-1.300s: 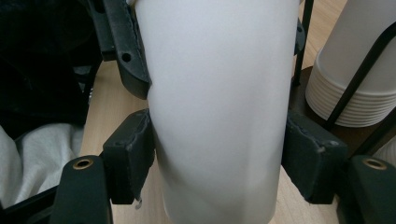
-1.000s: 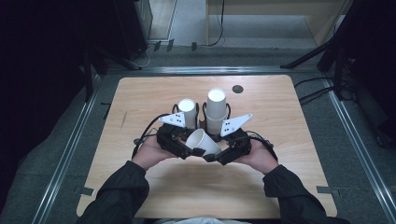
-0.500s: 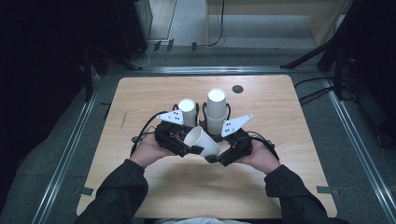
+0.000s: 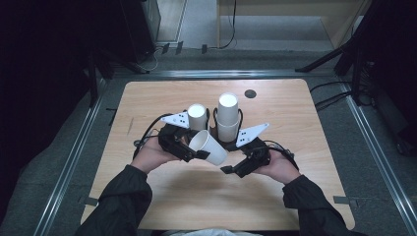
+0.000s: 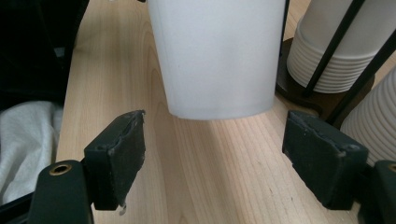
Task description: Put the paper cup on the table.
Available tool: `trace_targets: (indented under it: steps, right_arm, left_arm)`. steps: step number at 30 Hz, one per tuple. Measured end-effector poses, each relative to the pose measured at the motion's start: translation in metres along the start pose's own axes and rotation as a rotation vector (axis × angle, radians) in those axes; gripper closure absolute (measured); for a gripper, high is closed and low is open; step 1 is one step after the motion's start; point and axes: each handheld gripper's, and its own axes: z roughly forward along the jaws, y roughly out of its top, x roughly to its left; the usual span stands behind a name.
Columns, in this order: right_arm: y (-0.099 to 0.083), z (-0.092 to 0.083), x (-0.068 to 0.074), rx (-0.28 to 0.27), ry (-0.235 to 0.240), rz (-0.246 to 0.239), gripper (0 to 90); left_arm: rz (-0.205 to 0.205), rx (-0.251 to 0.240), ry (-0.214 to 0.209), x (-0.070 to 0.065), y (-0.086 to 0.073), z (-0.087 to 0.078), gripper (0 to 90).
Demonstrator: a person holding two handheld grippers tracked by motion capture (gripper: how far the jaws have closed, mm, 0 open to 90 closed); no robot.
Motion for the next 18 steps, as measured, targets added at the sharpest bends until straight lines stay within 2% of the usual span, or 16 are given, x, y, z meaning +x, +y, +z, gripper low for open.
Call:
trace_targets:
  steps: [8,15,18]
  right_arm:
    - [-0.005,-0.008,-0.002,0.004,-0.017,0.020,21.2]
    - [-0.013,-0.015,-0.004,0.002,-0.044,0.020,21.2]
    - [-0.017,-0.016,-0.006,0.014,-0.057,0.043,21.2]
  left_arm:
    - [0.001,0.025,0.018,0.001,-0.001,-0.002,19.4]
    - [0.012,0.070,0.042,0.002,-0.005,-0.002,19.3]
    - [0.015,0.088,0.052,0.004,-0.007,-0.001,19.3]
